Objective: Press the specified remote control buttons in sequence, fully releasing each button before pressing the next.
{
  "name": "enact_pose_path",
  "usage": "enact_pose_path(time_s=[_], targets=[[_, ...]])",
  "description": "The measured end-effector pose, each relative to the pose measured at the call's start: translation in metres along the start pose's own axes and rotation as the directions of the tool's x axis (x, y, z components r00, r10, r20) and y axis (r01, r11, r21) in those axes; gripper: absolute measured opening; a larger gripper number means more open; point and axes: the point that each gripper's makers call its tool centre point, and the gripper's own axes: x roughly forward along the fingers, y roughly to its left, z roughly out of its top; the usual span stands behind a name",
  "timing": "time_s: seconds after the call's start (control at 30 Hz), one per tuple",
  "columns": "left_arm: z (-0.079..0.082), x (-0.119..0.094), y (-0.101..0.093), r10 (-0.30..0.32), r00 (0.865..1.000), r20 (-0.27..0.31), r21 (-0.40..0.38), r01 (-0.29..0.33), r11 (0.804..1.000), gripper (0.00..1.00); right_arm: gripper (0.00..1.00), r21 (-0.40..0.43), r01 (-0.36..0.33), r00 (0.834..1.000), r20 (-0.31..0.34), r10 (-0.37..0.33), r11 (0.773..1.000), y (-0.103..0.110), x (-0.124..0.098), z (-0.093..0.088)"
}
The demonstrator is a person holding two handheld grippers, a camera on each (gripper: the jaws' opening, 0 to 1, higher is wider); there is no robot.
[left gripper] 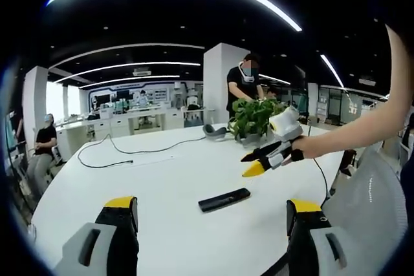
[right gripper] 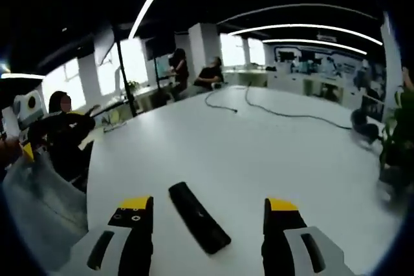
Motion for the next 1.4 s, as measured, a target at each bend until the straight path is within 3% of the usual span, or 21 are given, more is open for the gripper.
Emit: enact_pose_path(time_s=[0.3,0.43,0.63,0.83,1.13,1.2,1.4], targets=[[0.002,-0.001,-0.001,-0.003,1.000,0.011,0.005,0.003,1.000,1.00,0.83,0.021,0.137,0.986,0.095,-0.138,0.990,0.002,-0.041,0.023],[0.002,-0.001,-0.003,-0.011,1.000,0.012,0.011,0.011,1.000,1.00,0.89,0.037,0.164,0.978,0.124,-0.168,0.986,0.010,-0.060,0.028],[0.004,-0.001,-0.004,-0.015,1.000,0.021,0.017,0.015,1.000,1.00,0.94,-0.048,0.230,0.971,0.073,-0.226,0.972,0.018,-0.082,0.019],[0.005,-0.002,-0.005,-0.016,1.000,0.024,0.023,0.016,1.000,1.00,0.98,-0.023,0.264,0.962,0.086,-0.261,0.964,0.030,-0.103,0.016],[0.006,-0.003,-0.006,-0.015,0.999,0.028,0.036,0.014,0.999,1.00,0.99,0.037,0.306,0.949,0.068,-0.308,0.951,0.039,-0.138,-0.003],[0.004,-0.003,-0.007,-0.016,1.000,0.020,0.045,0.015,0.999,1.00,0.99,0.022,0.320,0.944,0.081,-0.320,0.947,0.040,-0.145,0.000],[0.004,-0.003,-0.004,0.002,1.000,0.019,0.058,-0.003,0.998,1.00,0.98,-0.035,0.337,0.941,0.036,-0.336,0.941,0.044,-0.156,-0.013]])
